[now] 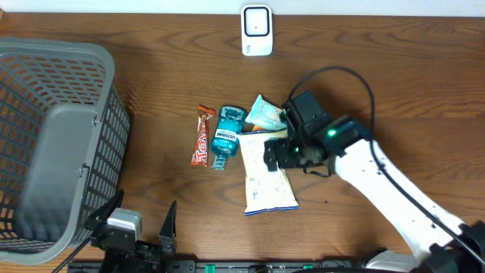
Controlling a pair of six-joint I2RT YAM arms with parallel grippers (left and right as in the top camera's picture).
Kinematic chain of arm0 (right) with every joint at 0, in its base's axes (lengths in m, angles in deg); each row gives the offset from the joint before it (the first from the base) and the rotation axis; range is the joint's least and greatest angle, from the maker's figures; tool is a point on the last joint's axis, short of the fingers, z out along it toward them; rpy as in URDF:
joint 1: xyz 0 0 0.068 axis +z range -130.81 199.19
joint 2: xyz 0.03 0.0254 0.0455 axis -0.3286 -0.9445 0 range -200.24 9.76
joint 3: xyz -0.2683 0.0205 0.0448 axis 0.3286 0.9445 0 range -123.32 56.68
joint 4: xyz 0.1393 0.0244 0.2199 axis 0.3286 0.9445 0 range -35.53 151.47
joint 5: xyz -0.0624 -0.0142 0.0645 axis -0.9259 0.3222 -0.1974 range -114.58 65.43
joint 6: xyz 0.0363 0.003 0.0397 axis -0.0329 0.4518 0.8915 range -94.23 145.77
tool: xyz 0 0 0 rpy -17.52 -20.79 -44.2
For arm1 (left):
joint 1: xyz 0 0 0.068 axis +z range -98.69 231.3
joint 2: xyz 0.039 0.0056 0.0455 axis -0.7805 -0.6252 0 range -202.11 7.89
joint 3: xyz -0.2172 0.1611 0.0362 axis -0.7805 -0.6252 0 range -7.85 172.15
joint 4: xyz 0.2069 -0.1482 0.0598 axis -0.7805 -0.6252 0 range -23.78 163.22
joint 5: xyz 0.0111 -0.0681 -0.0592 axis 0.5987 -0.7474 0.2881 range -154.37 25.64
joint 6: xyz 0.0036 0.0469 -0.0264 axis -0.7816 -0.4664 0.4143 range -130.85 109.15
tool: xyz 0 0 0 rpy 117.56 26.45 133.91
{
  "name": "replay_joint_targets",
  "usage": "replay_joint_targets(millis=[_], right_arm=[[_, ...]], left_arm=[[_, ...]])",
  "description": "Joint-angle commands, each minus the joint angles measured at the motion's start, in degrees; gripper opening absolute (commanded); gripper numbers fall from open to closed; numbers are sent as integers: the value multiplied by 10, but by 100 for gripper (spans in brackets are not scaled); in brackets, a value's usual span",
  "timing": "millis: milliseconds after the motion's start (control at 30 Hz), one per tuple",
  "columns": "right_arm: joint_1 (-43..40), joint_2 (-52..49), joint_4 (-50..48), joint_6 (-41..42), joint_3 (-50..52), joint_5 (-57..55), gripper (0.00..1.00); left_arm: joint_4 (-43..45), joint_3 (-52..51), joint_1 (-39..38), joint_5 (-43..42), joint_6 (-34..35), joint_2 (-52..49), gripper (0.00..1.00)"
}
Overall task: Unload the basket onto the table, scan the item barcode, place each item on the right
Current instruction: 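Drag the white bag left toward the mouthwash with the right gripper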
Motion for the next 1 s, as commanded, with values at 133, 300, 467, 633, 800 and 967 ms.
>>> replay_joint_targets(millis=[133,300,467,633,800,967], right_arm=[[-32,-24,-100,-26,127,139,96],[-60,-29,-150,-8,167,153,99],[-68,-68,-236,20,204,239,95],[-56,-135,-241,35,205,247,86],[-57,-196,-238,40,205,246,48],[-63,-235,-297,37,205,288,1]], left_arm=[[2,0,2,-3,1,1,100],[1,0,2,-3,1,1,100],[2,0,2,-3,1,1,100],[2,0,2,-3,1,1,100],[1,0,2,-3,1,1,100],[2,0,2,-3,1,1,100]])
